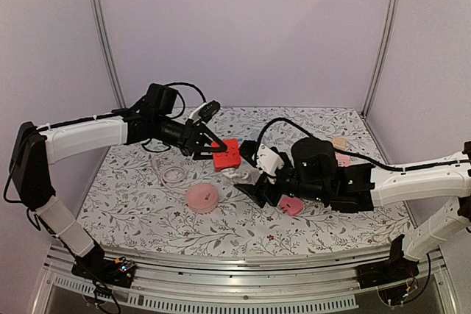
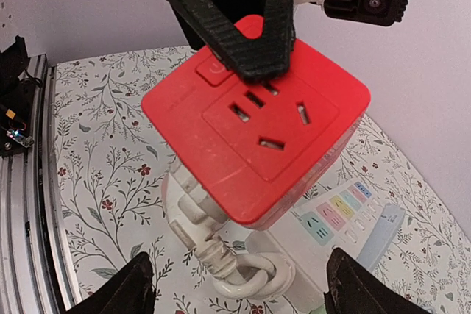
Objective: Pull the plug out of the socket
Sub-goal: Remove the plug from the socket.
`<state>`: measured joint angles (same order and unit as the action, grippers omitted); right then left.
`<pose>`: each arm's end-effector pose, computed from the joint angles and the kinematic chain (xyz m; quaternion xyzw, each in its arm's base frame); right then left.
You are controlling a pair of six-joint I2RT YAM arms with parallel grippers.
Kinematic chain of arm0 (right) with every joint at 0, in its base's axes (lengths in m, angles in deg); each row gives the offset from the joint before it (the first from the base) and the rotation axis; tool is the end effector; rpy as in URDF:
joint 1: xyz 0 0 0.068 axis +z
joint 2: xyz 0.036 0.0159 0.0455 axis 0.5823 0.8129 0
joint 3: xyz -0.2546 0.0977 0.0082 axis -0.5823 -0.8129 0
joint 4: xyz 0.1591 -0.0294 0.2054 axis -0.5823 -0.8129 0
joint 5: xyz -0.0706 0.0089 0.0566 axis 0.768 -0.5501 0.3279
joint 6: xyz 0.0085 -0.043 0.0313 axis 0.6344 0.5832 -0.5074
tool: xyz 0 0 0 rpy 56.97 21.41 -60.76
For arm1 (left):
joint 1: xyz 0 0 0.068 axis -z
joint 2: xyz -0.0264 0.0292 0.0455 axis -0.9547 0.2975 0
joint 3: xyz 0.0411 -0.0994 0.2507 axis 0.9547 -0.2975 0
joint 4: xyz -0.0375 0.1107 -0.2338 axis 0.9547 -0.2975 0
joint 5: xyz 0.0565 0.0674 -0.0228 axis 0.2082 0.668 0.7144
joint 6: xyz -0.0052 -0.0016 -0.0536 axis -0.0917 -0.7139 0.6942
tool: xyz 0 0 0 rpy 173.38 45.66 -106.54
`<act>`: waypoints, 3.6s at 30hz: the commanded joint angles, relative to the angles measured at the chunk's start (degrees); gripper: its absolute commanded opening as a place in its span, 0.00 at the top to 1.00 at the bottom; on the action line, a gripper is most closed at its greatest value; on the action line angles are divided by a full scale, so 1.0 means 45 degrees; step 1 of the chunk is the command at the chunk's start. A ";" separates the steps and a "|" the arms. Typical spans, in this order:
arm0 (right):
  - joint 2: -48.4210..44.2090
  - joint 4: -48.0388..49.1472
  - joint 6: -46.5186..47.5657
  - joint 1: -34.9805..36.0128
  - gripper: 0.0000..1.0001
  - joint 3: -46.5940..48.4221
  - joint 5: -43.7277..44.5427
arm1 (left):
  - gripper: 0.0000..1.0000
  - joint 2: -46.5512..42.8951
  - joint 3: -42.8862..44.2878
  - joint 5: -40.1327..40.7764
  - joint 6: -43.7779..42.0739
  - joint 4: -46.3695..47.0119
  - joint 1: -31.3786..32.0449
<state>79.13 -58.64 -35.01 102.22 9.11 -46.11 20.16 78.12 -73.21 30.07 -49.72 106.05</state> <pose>0.1352 0.2946 0.2705 -0.4729 0.6634 0.1893 0.5481 0.2732 -0.2189 0.2813 0.2646 0.7415 -0.6132 0.0646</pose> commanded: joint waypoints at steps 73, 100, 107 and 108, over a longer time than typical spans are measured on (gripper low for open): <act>0.1704 -0.0064 -0.1667 0.2277 1.00 0.1805 0.2156 | 1.00 -0.1761 0.0136 0.1802 -0.1060 -0.0033 -0.0736; 0.0270 -0.0123 -0.2283 0.0941 1.00 0.0959 0.0492 | 1.00 -0.1416 0.0767 0.1041 -0.2557 -0.1427 0.0838; 0.0687 -0.0001 -0.2584 0.2058 1.00 0.1288 0.1905 | 1.00 -0.1940 0.0204 0.2413 -0.1715 -0.0406 0.0058; 0.0810 -0.0001 -0.2568 0.2203 1.00 0.1387 0.2158 | 1.00 -0.2003 0.0076 0.2511 -0.1491 -0.0165 -0.0069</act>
<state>81.67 -61.62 -42.66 109.02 12.69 -41.52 13.93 79.83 -66.92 22.18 -56.32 108.48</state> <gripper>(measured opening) 0.114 0.581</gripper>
